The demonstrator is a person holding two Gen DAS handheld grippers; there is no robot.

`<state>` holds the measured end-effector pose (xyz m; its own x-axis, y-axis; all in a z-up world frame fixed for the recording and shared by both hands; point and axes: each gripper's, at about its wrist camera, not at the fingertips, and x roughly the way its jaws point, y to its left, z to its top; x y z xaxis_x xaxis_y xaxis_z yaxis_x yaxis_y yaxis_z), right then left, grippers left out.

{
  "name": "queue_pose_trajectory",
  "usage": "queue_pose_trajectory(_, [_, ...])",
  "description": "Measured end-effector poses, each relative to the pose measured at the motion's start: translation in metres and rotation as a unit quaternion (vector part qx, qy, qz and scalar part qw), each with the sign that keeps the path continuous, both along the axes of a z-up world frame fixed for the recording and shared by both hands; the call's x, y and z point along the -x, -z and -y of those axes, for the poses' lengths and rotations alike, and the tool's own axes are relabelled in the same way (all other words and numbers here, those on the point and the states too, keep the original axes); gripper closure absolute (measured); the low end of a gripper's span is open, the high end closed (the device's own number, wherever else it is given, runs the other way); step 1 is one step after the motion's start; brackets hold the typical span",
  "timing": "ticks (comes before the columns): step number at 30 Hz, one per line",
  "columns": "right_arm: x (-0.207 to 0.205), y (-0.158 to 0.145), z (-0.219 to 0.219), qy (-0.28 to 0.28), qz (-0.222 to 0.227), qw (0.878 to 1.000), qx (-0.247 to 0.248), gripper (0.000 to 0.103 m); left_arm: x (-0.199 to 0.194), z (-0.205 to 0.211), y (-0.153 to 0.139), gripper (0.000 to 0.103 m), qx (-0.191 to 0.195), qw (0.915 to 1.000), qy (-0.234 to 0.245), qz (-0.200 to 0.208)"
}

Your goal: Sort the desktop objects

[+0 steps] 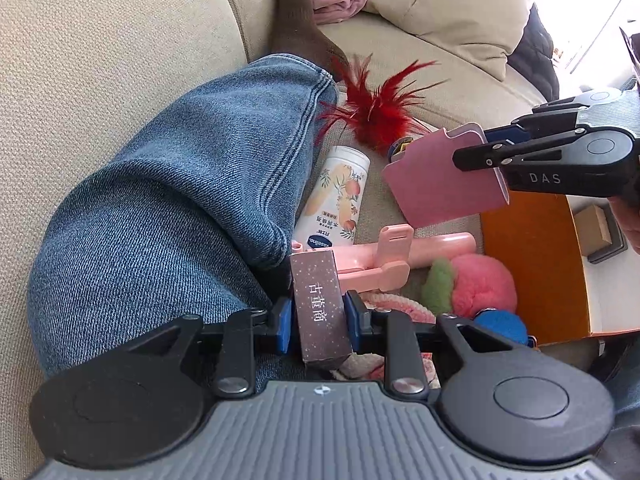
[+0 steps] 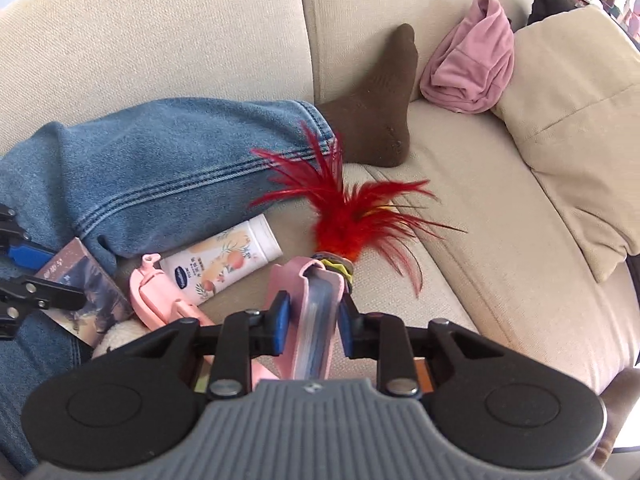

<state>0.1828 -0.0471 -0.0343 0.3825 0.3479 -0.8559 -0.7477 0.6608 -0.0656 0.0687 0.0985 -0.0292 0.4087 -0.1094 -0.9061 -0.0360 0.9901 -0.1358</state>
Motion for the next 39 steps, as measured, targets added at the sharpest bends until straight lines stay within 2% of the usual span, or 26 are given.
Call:
queue_pose_trajectory(4, [0.012,-0.01,0.008,0.009,0.005,1.0,-0.029,0.086,0.007,0.001,0.0,0.075,-0.001,0.9998,-0.005,0.018])
queue_pose_trajectory(9, [0.034,-0.032,0.025,0.028,0.042,0.997,-0.065,0.087,0.019,-0.004,-0.007,0.077,0.017,0.9984,-0.027,0.047])
queue_pose_trajectory(15, [0.048,-0.062,0.058,0.068,0.032,0.985,-0.153,0.087,0.028,-0.003,-0.039,0.077,0.031,0.9934,-0.038,0.104])
queue_pose_trajectory(20, [0.054,-0.082,0.081,0.096,0.017,0.973,-0.21,0.087,0.029,0.001,-0.074,0.077,0.045,0.9876,-0.029,0.148])
queue_pose_trajectory(24, [0.063,-0.097,0.104,0.123,0.031,0.964,-0.234,0.087,0.017,0.021,-0.097,0.077,0.064,0.9819,-0.002,0.179])
queue_pose_trajectory(30, [0.081,-0.11,0.149,0.175,0.041,0.949,-0.257,0.087,0.0,0.068,-0.119,0.077,0.094,0.9718,0.07,0.205])
queue_pose_trajectory(34, [0.086,-0.108,0.179,0.23,0.037,0.942,-0.241,0.087,-0.021,0.103,-0.114,0.077,0.122,0.9657,0.117,0.197])
queue_pose_trajectory(39, [0.082,-0.092,0.215,0.301,0.018,0.933,-0.199,0.087,-0.049,0.153,-0.086,0.077,0.137,0.9625,0.161,0.17])
